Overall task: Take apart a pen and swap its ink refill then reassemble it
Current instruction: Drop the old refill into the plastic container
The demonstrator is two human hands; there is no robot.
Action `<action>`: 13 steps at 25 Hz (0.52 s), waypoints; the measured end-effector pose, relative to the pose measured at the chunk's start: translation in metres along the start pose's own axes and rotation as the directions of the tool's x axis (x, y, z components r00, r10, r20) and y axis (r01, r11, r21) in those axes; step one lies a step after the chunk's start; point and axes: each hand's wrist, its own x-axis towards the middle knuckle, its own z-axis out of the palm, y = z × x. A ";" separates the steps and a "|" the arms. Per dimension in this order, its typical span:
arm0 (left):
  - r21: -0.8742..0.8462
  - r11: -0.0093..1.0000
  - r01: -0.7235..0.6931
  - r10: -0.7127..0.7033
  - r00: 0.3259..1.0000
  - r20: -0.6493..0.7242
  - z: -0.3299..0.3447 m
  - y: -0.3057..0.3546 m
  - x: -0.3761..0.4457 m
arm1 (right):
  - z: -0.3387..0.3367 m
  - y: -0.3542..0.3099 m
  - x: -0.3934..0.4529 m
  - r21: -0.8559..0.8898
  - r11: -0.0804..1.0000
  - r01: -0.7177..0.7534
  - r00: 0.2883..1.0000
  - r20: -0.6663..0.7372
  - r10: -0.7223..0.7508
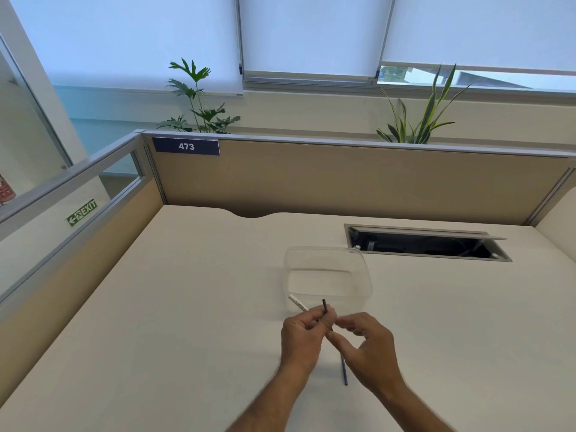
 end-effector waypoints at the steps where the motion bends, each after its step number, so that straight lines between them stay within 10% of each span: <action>1: 0.014 1.000 -0.011 0.011 1.000 -0.005 0.000 0.001 0.000 | 0.001 -0.003 0.002 -0.001 1.000 0.003 1.000 0.009 -0.003; 13: 0.092 0.990 -0.105 0.106 0.994 -0.005 -0.009 0.006 0.007 | 0.012 -0.007 0.023 0.183 0.960 -0.212 0.976 0.095 0.197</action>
